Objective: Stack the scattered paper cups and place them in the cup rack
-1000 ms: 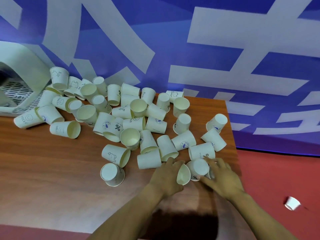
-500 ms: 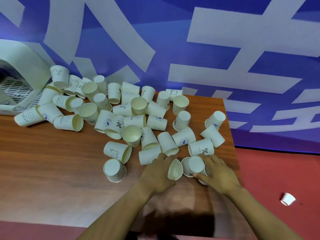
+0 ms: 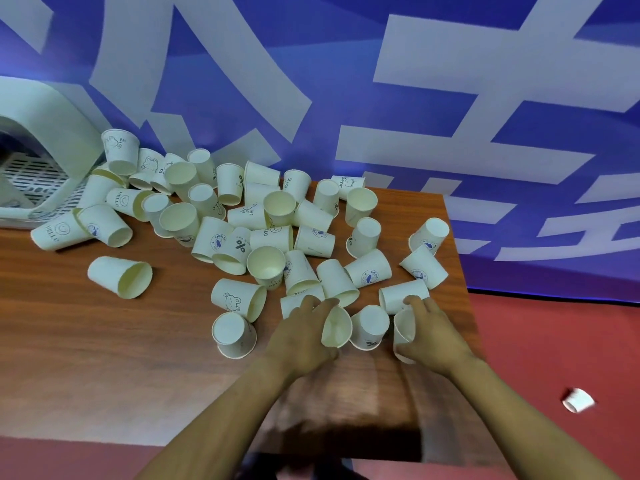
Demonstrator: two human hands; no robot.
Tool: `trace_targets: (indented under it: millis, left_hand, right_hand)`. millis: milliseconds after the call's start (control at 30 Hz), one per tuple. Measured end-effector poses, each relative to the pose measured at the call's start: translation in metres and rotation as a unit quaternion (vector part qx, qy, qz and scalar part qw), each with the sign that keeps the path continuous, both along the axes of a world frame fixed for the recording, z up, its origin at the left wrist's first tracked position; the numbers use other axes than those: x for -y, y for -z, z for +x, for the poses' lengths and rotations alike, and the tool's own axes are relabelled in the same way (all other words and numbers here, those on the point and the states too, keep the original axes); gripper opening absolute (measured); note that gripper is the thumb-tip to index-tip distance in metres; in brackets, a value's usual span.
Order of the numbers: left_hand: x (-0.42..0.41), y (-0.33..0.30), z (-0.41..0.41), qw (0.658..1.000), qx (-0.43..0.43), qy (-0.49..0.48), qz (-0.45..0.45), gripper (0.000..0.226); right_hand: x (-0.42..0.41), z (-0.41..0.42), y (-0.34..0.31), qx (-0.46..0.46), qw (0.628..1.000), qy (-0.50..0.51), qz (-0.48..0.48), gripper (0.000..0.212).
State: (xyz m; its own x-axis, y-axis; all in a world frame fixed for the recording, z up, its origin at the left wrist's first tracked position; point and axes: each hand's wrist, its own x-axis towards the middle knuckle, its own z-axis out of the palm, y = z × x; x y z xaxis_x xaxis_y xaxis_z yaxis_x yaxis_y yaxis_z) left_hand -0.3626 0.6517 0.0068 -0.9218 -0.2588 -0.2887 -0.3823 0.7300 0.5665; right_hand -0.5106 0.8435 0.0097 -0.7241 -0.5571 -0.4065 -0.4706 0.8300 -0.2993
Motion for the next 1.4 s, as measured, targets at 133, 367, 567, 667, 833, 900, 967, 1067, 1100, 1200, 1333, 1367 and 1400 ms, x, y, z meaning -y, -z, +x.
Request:
trace_targets:
  millis: [133, 367, 567, 667, 833, 900, 967, 1067, 1100, 1200, 1333, 1367, 1400]
  left_hand:
    - [0.007, -0.01, 0.005, 1.0, -0.013, -0.015, 0.004, 0.084]
    - [0.036, -0.035, 0.046, 0.991, -0.092, -0.087, 0.033, 0.085]
    - [0.12, -0.068, 0.124, 0.967, -0.172, -0.186, 0.021, 0.076]
    - [0.184, -0.079, 0.183, 0.949, -0.185, -0.256, -0.007, 0.073]
    - [0.282, -0.059, 0.301, 0.889, -0.154, -0.43, -0.039, 0.086]
    - [0.311, -0.041, 0.334, 0.866, -0.129, -0.482, -0.039, 0.094]
    - [0.33, -0.025, 0.355, 0.848, -0.099, -0.52, -0.025, 0.09]
    - [0.346, -0.013, 0.365, 0.825, -0.081, -0.56, 0.016, 0.074]
    - [0.351, -0.013, 0.364, 0.821, -0.078, -0.564, 0.031, 0.071]
    - [0.361, -0.012, 0.356, 0.82, -0.088, -0.559, 0.089, 0.073]
    - [0.364, -0.008, 0.339, 0.821, -0.099, -0.545, 0.138, 0.087]
    - [0.363, -0.007, 0.333, 0.824, -0.1, -0.539, 0.144, 0.083]
    - [0.361, -0.007, 0.326, 0.828, -0.102, -0.531, 0.149, 0.079]
  right_hand:
    - [0.0, -0.014, -0.023, 0.002, 1.0, 0.019, 0.021, 0.072]
    - [0.005, -0.021, -0.051, -0.025, 0.997, 0.018, 0.069, 0.075]
    - [0.038, 0.004, -0.091, -0.106, 0.989, 0.095, -0.034, 0.068]
    - [0.077, 0.037, -0.111, -0.149, 0.979, 0.093, -0.101, 0.061]
    - [0.169, 0.109, -0.124, -0.162, 0.971, 0.057, -0.169, 0.063]
    - [0.206, 0.134, -0.126, -0.152, 0.97, 0.044, -0.186, 0.062]
    - [0.238, 0.156, -0.127, -0.141, 0.968, 0.028, -0.204, 0.053]
    - [0.273, 0.182, -0.121, -0.123, 0.972, 0.018, -0.201, 0.059]
    - [0.281, 0.189, -0.118, -0.119, 0.974, 0.02, -0.193, 0.061]
    - [0.3, 0.204, -0.108, -0.113, 0.978, 0.003, -0.175, 0.06]
    - [0.317, 0.214, -0.102, -0.095, 0.98, -0.017, -0.173, 0.055]
    - [0.321, 0.214, -0.1, -0.091, 0.98, -0.02, -0.173, 0.055]
    - [0.325, 0.214, -0.098, -0.086, 0.981, -0.022, -0.174, 0.056]
